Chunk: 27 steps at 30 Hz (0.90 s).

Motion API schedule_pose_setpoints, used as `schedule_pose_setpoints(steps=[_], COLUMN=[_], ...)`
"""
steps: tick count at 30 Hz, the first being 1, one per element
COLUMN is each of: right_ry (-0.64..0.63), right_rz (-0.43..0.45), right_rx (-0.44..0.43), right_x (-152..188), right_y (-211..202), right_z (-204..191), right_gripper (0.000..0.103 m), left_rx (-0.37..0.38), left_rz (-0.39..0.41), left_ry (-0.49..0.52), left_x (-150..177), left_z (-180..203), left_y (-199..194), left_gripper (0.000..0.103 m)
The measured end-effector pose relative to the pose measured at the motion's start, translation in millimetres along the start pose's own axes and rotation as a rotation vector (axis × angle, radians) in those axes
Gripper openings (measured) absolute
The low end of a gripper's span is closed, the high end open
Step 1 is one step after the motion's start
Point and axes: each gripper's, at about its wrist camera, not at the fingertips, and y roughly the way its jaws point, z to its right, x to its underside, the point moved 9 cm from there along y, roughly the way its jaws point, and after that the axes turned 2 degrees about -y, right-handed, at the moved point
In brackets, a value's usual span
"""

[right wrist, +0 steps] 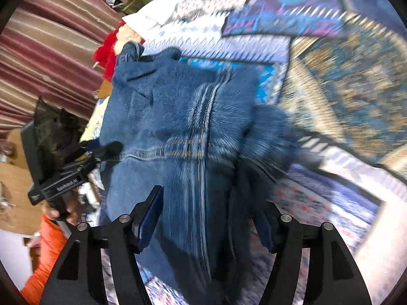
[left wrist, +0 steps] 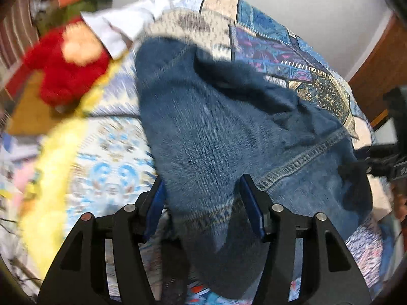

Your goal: Fold large clothes

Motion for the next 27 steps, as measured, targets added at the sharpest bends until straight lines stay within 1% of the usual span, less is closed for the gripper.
schedule_pose_setpoints(steps=[2,3,4,5,6,7,8,9,11,13,14,16,18,19,20,21,22,23,24,25,27], right_ry=[-0.060,-0.089,-0.113,-0.130,-0.147,-0.168,-0.188,-0.211,-0.232,-0.238,-0.238,-0.209,-0.150,-0.119,-0.098,-0.081,-0.072,-0.060,-0.050,-0.042,-0.052], right_rz=[0.051,0.079,0.103,0.125,0.151,0.174,0.175,0.156,0.104,0.040,0.009,-0.014,-0.015,-0.010,-0.006,0.002,0.006,0.009,0.011,0.018,0.046], right_rx=[0.052,0.068,0.079,0.081,0.079,0.079,0.084,0.096,0.136,0.187,0.209,0.209,0.203,0.201,0.200,0.207,0.207,0.205,0.204,0.213,0.265], right_x=[2.1,3.1,4.5,5.5,6.0,7.5,9.4,12.2,19.3,30.0,35.7,43.8,49.0,51.6,52.8,55.7,58.3,61.3,64.3,64.6,59.5], right_y=[-21.2,-31.4,-38.9,-43.6,-47.0,-47.2,-43.4,-33.7,-10.4,13.2,23.0,28.1,20.7,13.5,8.2,-0.4,-6.7,-13.4,-19.9,-26.9,-40.4], right_z=[-5.4,-10.8,-17.0,-24.0,-32.7,-41.7,-48.4,-53.7,-54.2,-45.2,-36.8,-19.9,1.9,13.3,23.1,35.9,41.9,49.1,52.1,55.1,57.9], right_gripper=[0.065,0.067,0.076,0.089,0.094,0.099,0.100,0.100,0.100,0.100,0.100,0.099,0.100,0.100,0.100,0.100,0.100,0.100,0.100,0.100,0.100], left_rx=[-0.018,-0.012,0.004,0.015,0.031,0.039,0.040,0.030,0.001,-0.046,-0.066,-0.074,-0.093,-0.094,-0.082,-0.055,-0.055,-0.078,-0.127,-0.142,-0.160], left_rz=[0.032,0.055,0.068,0.073,0.080,0.082,0.081,0.071,0.044,-0.002,-0.016,-0.016,-0.017,-0.016,-0.013,-0.012,-0.022,-0.028,-0.031,-0.025,0.000], left_ry=[0.031,0.049,0.057,0.059,0.067,0.074,0.081,0.098,0.113,0.122,0.122,0.120,0.119,0.112,0.088,0.060,0.031,0.020,0.014,0.013,-0.008], left_x=[0.8,1.8,3.8,2.9,7.3,11.8,14.5,21.9,27.9,44.0,51.4,60.3,69.2,72.3,76.9,80.2,83.0,85.6,87.0,87.4,82.0], left_z=[1.9,8.0,13.7,18.8,27.0,32.1,36.7,42.5,53.7,53.1,49.4,42.9,32.1,28.0,21.3,17.4,11.5,6.4,-4.2,-8.4,-21.0], left_y=[-12.4,-23.5,-30.5,-33.5,-37.8,-38.6,-36.2,-31.8,-16.6,-3.7,2.9,3.5,1.0,-0.9,-4.1,-7.1,-9.7,-10.9,-14.7,-17.6,-29.6], left_gripper=[0.058,0.058,0.061,0.067,0.070,0.077,0.085,0.088,0.090,0.090,0.094,0.096,0.097,0.099,0.099,0.099,0.099,0.099,0.099,0.099,0.099])
